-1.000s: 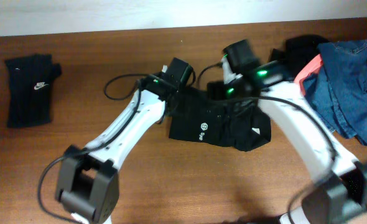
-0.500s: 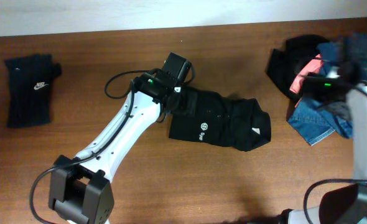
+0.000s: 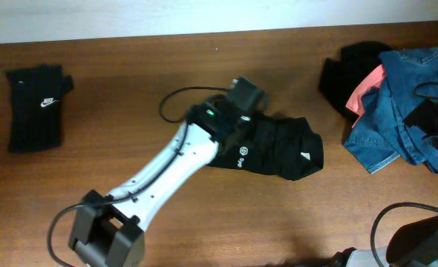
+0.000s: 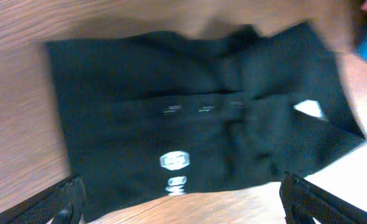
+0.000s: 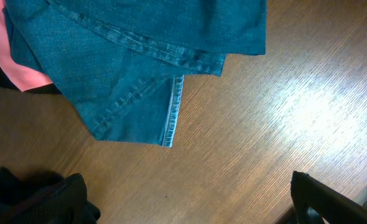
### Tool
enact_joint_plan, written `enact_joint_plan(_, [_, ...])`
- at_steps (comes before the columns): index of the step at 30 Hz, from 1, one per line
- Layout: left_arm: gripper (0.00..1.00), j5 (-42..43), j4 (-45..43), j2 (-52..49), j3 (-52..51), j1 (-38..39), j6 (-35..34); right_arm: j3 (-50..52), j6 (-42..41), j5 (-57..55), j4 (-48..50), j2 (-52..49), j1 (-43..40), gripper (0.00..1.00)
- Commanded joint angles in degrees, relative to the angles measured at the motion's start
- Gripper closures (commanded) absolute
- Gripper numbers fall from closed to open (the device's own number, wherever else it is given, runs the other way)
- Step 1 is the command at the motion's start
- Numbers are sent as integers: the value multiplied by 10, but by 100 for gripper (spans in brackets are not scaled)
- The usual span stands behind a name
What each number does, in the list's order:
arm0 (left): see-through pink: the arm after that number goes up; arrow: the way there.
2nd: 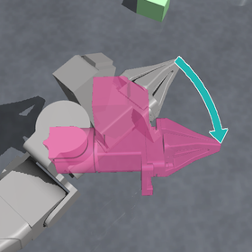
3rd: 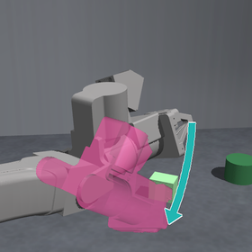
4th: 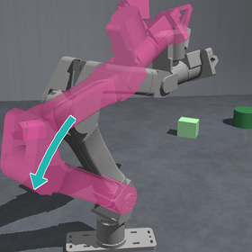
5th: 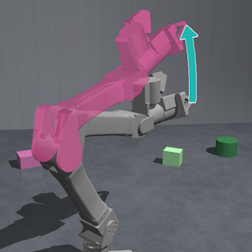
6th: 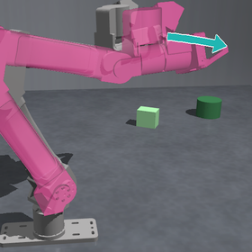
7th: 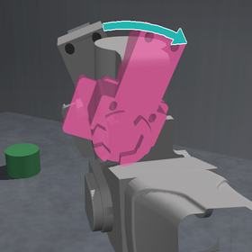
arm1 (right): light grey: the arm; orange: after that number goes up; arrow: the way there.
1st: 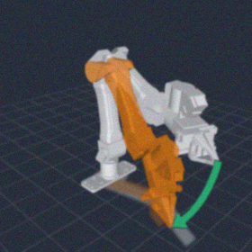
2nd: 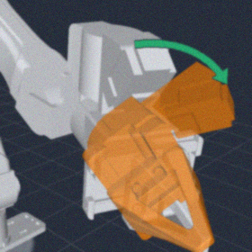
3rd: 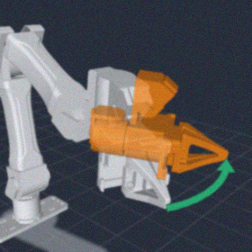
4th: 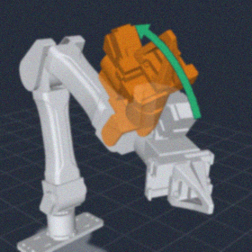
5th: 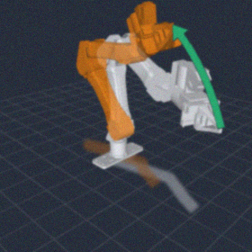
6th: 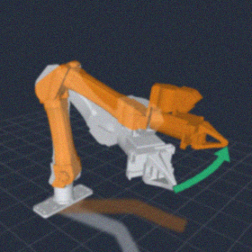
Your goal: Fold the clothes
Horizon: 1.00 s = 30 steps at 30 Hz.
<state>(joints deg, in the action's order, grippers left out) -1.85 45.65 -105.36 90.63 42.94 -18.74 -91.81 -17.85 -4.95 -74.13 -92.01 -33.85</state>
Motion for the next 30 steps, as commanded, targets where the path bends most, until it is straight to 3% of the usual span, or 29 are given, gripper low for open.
enact_joint_plan(1, [0,5,-19,-22,4,39,28,-1,-2,-7,0,-3,-3,2])
enact_joint_plan(6, [4,-42,-52,-72,4,83,62,-1,-2,-7,0,-3,-3,1])
enact_joint_plan(10, [25,-40,-94,-116,4,105,144,-1,-2,-7,0,-3,-3,1])
enact_joint_plan(12, [43,-40,-111,-133,4,111,204,-1,-2,-7,0,-3,-3,1])
enact_joint_plan(13, [61,-40,-117,-139,4,112,226,-1,-2,-7,0,-3,-3,1])
enact_joint_plan(14, [88,-41,-123,-145,4,113,243,-1,-2,-7,0,-3,-3,1])
enact_joint_plan(15, [99,-45,-127,-148,4,113,247,-1,-2,-7,0,-3,-3,1])
enact_joint_plan(30, [99,-131,-181,-151,4,101,247,-1,-2,-7,0,-3,-3,2])
